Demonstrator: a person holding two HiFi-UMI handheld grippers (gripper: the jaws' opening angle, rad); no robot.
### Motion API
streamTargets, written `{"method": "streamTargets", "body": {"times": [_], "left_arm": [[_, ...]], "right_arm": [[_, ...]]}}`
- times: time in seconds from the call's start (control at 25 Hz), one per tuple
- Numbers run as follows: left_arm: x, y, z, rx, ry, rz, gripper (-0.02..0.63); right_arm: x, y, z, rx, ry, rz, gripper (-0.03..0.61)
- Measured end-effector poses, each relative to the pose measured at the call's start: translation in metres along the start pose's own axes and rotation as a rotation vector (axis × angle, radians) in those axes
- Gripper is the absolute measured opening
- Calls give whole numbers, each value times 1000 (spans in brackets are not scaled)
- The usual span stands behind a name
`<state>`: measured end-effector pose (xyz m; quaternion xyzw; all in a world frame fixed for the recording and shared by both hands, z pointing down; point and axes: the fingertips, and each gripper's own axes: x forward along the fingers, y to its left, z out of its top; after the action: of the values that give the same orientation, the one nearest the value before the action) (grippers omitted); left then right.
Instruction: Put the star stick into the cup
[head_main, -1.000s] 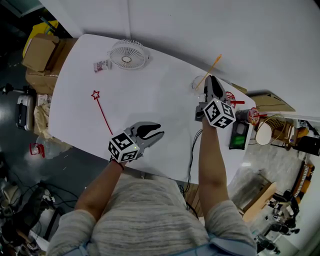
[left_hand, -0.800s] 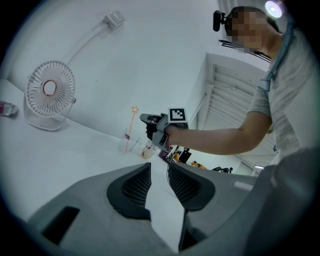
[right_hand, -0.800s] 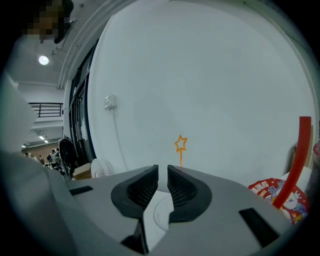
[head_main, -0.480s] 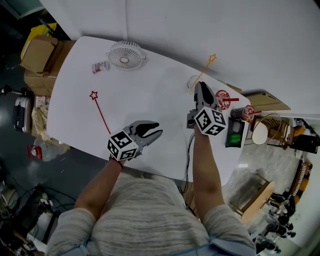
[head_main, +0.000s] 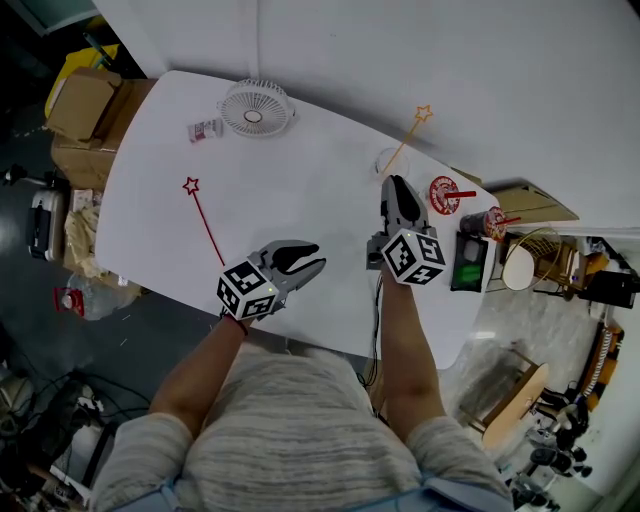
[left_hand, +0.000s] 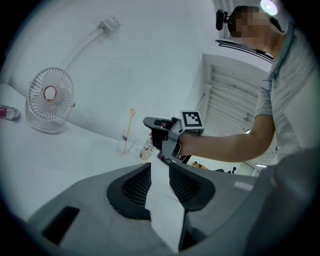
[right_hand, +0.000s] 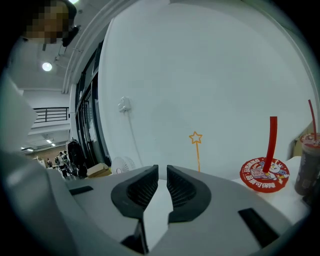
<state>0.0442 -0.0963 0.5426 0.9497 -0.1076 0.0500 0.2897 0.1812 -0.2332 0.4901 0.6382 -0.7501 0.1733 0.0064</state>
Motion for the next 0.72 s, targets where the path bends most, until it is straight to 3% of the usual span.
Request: {"method": "streamTargets", "body": {"times": [0.72], "left_arm": [[-21, -5, -2, -6, -34, 51, 117]], "right_arm": [[-36, 54, -25, -7, 47, 84, 23]]}}
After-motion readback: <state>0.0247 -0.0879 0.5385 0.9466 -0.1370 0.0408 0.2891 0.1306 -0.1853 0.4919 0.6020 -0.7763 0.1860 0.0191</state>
